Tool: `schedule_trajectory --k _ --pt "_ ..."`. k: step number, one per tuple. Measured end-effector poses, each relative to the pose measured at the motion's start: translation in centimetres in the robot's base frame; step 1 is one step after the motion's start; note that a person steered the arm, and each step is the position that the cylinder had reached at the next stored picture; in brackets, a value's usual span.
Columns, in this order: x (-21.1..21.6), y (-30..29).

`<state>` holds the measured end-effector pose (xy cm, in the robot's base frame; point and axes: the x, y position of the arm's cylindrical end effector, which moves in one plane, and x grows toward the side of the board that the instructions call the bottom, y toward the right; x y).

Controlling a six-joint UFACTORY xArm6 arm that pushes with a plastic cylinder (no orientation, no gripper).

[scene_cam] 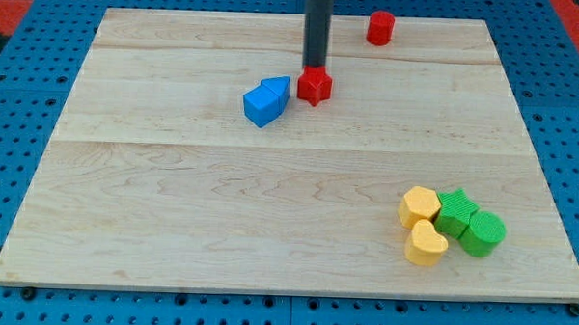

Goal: Push the red circle into the blue triangle

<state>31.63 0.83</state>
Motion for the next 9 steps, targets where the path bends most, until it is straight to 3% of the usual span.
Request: schedule_trajectory --k 1,4,5,6,8,9 --pt "-0.2 -0.6" --pt "-6.4 18.9" --pt "-8.8 16.9" --pt "-11.2 11.1" --pt "-12.3 4.6" --pt "-12.3 -2.7"
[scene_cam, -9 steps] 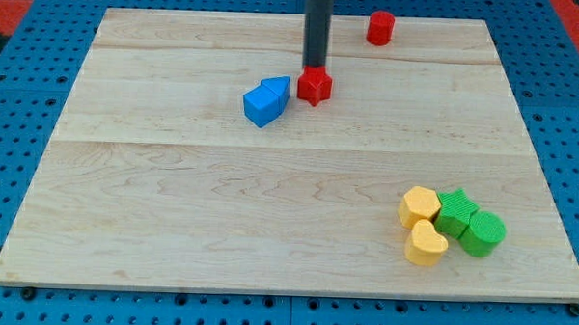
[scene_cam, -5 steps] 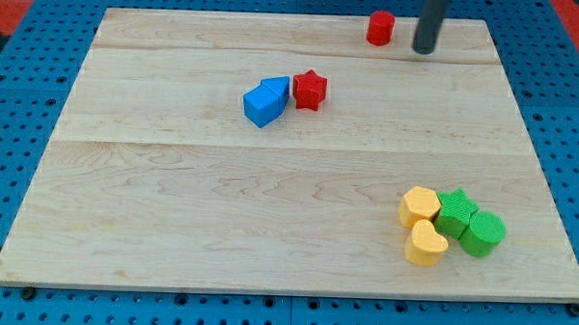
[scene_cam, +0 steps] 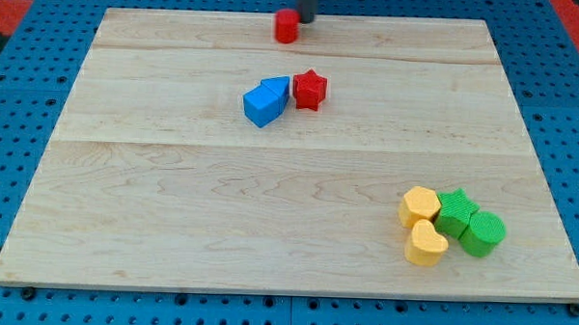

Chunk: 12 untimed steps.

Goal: Push the red circle into the blue triangle

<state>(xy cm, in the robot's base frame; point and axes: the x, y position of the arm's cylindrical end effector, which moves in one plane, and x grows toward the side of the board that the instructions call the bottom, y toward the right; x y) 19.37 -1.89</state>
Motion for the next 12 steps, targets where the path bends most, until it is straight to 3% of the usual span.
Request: schedule_trajectory --k 1,4,5,6,7,9,10,12 --pt "1.3 -3.4" --pt "10.9 -1.8" --pt "9.2 -2.3" --pt "6.5 -6.9" --pt "6.4 -12.6" --pt "13.5 -2.1" --pt "14.5 -1.7" --pt "11.7 -0.3"
